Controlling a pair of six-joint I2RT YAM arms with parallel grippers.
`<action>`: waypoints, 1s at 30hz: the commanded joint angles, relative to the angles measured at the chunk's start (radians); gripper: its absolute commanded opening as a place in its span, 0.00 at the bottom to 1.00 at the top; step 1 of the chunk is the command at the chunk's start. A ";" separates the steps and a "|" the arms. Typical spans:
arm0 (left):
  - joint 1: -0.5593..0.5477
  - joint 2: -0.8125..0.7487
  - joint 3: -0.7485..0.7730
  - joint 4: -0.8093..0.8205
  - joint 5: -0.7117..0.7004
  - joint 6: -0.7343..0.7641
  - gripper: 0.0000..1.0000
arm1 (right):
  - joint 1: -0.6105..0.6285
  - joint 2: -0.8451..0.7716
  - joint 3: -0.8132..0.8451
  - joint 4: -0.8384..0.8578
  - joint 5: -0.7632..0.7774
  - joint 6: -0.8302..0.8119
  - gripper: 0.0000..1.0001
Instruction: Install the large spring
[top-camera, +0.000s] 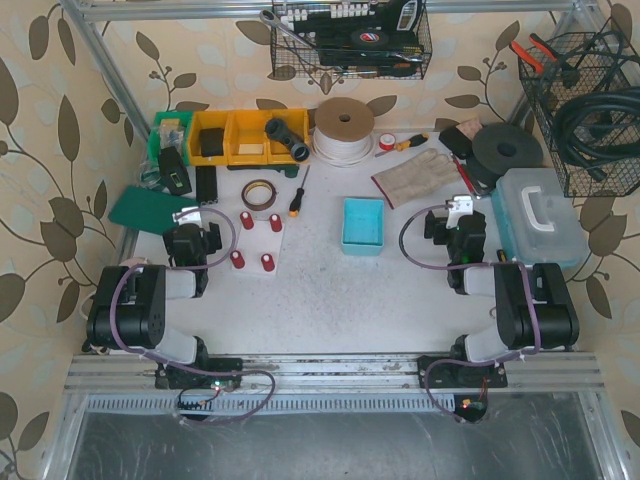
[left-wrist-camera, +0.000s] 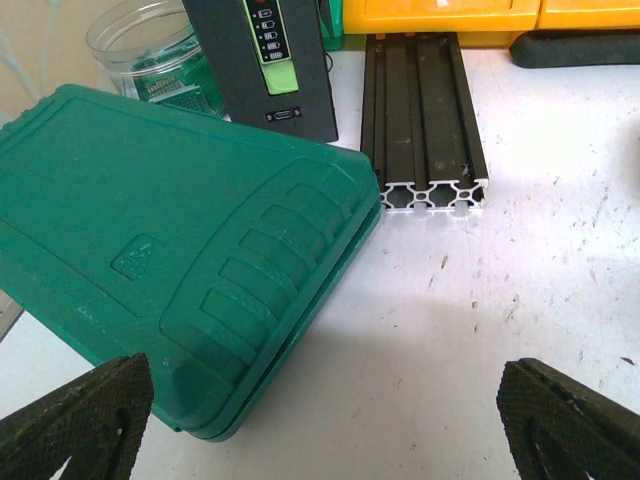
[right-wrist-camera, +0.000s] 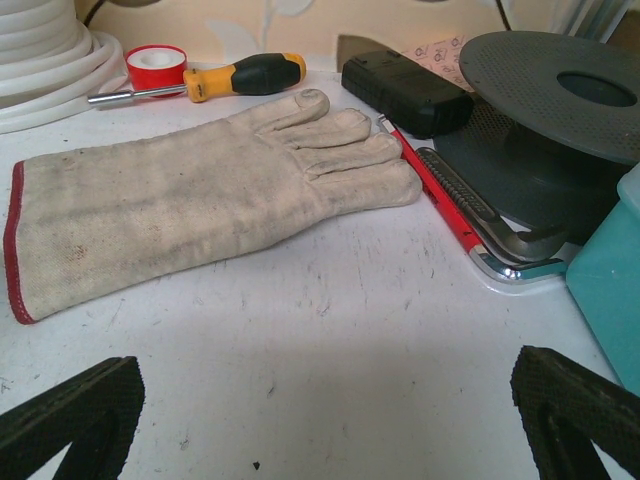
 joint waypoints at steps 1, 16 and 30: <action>0.002 -0.002 0.013 0.009 0.021 -0.001 0.96 | 0.007 0.017 -0.005 0.023 -0.004 -0.009 1.00; -0.002 -0.003 0.016 0.003 0.023 0.002 0.96 | 0.011 0.016 -0.003 0.021 0.001 -0.011 1.00; -0.001 0.001 0.019 0.000 0.026 0.002 0.96 | 0.013 0.016 -0.004 0.021 0.006 -0.012 1.00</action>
